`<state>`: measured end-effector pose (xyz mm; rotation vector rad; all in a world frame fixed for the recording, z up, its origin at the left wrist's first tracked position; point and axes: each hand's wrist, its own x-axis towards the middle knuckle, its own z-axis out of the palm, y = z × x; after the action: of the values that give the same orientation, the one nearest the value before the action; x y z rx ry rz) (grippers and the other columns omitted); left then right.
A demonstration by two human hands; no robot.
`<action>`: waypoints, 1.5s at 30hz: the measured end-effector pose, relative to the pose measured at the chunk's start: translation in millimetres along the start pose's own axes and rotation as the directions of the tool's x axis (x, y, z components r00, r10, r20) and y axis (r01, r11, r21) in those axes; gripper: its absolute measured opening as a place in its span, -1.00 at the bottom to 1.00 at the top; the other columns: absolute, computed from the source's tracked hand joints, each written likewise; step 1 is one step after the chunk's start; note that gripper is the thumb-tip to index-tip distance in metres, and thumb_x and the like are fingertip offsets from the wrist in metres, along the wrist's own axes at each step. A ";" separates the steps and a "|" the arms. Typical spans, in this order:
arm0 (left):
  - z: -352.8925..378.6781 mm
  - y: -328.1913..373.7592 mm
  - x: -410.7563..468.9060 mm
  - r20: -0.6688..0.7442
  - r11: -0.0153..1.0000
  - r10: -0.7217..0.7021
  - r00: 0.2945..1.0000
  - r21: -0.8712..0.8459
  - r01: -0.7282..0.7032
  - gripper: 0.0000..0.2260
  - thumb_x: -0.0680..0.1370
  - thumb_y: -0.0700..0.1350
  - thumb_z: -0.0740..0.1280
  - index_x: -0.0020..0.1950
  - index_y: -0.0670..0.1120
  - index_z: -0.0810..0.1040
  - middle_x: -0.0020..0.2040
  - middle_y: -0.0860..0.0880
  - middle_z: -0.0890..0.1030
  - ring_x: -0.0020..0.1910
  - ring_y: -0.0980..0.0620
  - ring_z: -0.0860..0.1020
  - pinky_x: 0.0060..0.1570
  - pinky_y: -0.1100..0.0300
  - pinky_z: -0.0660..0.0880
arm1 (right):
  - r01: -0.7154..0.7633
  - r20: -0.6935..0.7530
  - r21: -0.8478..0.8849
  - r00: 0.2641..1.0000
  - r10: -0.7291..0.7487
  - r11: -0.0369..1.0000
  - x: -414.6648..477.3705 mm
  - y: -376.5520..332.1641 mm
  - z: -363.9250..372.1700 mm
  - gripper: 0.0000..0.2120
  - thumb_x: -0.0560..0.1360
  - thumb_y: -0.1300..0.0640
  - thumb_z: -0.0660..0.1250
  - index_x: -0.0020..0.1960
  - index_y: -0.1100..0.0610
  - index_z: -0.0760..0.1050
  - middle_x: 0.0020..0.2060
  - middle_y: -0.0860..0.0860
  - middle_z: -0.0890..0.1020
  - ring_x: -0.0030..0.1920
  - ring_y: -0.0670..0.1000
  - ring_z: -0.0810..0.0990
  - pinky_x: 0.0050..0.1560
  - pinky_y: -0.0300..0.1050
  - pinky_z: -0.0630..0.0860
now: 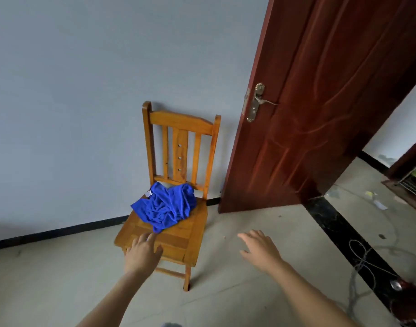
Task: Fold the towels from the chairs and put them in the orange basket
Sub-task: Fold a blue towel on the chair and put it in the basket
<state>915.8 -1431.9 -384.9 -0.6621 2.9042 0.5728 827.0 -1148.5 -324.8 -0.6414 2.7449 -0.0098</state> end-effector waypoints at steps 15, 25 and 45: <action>28.8 -51.5 59.6 0.025 0.881 -0.447 0.894 -0.161 0.445 -0.59 0.59 0.02 0.18 0.42 -0.04 0.30 0.39 -0.05 0.38 0.36 -0.05 0.34 0.29 0.12 0.31 | 0.358 0.214 0.000 0.912 -0.350 0.934 167.3 -32.2 9.2 -0.56 0.58 0.06 0.17 0.44 0.04 0.23 0.34 0.04 0.37 0.35 0.06 0.30 0.31 -0.05 0.30; 82.8 -59.2 176.2 0.329 0.787 -0.500 0.801 -0.215 0.579 -0.61 0.59 0.00 0.16 0.41 -0.04 0.32 0.37 -0.03 0.39 0.37 -0.01 0.32 0.32 0.15 0.31 | 0.435 0.383 0.065 0.820 -0.425 0.898 303.9 -81.6 32.6 -0.57 0.57 0.06 0.19 0.42 0.04 0.25 0.33 0.01 0.37 0.35 0.05 0.30 0.32 -0.05 0.28; 200.8 -114.2 215.9 0.363 0.395 -0.788 0.498 -0.323 0.860 -0.65 0.58 -0.06 0.23 0.36 -0.04 0.39 0.34 -0.04 0.44 0.29 -0.01 0.42 0.30 0.11 0.37 | 0.720 0.530 -0.106 0.624 -0.574 0.685 462.3 -148.5 238.9 -0.30 0.49 0.41 0.20 0.51 0.08 -0.01 0.50 0.18 0.01 0.35 0.25 0.27 0.30 0.08 0.29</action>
<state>775.9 -1535.5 -648.8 -1.8681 1.8236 1.0728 573.3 -1466.5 -681.8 -1.5045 1.9182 0.3681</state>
